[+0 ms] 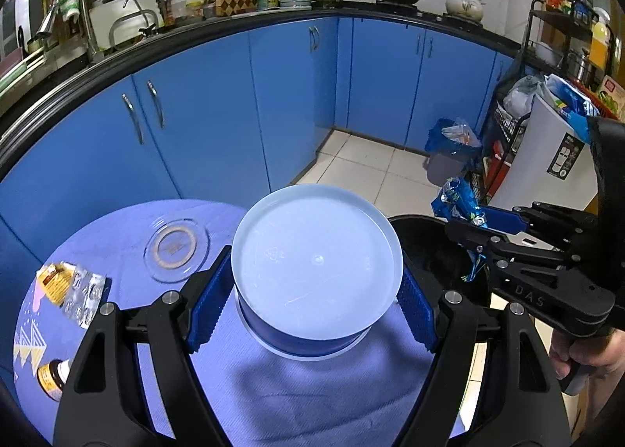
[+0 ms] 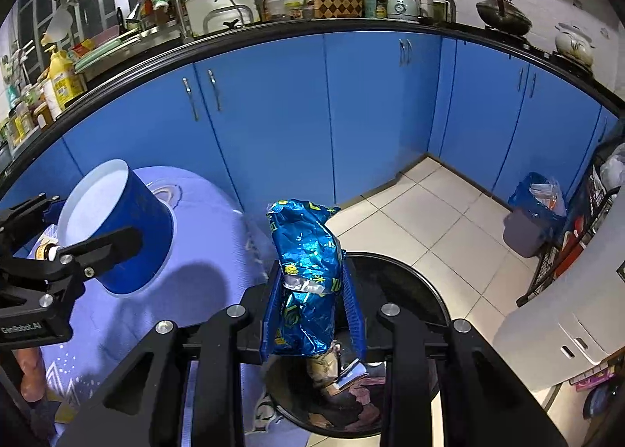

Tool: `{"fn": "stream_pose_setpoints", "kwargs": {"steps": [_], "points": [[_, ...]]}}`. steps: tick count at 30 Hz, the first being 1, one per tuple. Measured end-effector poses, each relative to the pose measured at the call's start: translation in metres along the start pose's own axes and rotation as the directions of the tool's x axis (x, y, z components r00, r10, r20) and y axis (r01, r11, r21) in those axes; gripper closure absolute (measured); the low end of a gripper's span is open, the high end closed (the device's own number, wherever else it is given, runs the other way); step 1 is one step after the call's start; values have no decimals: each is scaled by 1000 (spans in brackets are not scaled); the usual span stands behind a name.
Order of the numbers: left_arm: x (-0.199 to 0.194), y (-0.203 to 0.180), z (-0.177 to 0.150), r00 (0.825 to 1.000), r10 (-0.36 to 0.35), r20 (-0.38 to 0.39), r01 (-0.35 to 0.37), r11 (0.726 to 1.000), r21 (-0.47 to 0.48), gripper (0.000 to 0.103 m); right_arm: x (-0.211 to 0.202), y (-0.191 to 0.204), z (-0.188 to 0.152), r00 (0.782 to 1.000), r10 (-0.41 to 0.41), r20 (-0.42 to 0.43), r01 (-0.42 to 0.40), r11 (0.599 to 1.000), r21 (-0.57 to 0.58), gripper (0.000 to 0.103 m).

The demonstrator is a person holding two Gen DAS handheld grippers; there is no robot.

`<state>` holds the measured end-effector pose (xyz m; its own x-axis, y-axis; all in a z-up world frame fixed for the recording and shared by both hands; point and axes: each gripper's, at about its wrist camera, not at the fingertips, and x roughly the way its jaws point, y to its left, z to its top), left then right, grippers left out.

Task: Collect trash
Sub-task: 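Open the right gripper over the bin while the left gripper drops the cup in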

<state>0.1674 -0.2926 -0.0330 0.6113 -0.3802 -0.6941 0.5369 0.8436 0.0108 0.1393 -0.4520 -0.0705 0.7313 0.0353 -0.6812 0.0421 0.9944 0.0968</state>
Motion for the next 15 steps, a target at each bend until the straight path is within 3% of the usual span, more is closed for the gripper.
{"fn": "stream_pose_setpoints", "kwargs": {"steps": [7, 8, 10, 11, 15], "points": [[9, -10, 8, 1000, 2, -1, -2, 1000, 13, 26, 1, -14, 3, 1000, -14, 19, 14, 1000, 20, 72], [11, -12, 9, 1000, 1, -3, -1, 1000, 14, 26, 2, -17, 3, 1000, -20, 17, 19, 999, 32, 67], [13, -14, 11, 1000, -1, -4, 1, 1000, 17, 26, 4, -22, 3, 999, -46, 11, 45, 998, 49, 42], [14, -15, 12, 1000, -2, -4, 2, 1000, 20, 26, 3, -24, 2, 998, -59, 17, 58, 997, 53, 22], [19, -23, 15, 1000, -9, -7, 9, 999, 36, 26, -3, -33, -1, 993, -106, 53, 103, 993, 62, 19]]}}
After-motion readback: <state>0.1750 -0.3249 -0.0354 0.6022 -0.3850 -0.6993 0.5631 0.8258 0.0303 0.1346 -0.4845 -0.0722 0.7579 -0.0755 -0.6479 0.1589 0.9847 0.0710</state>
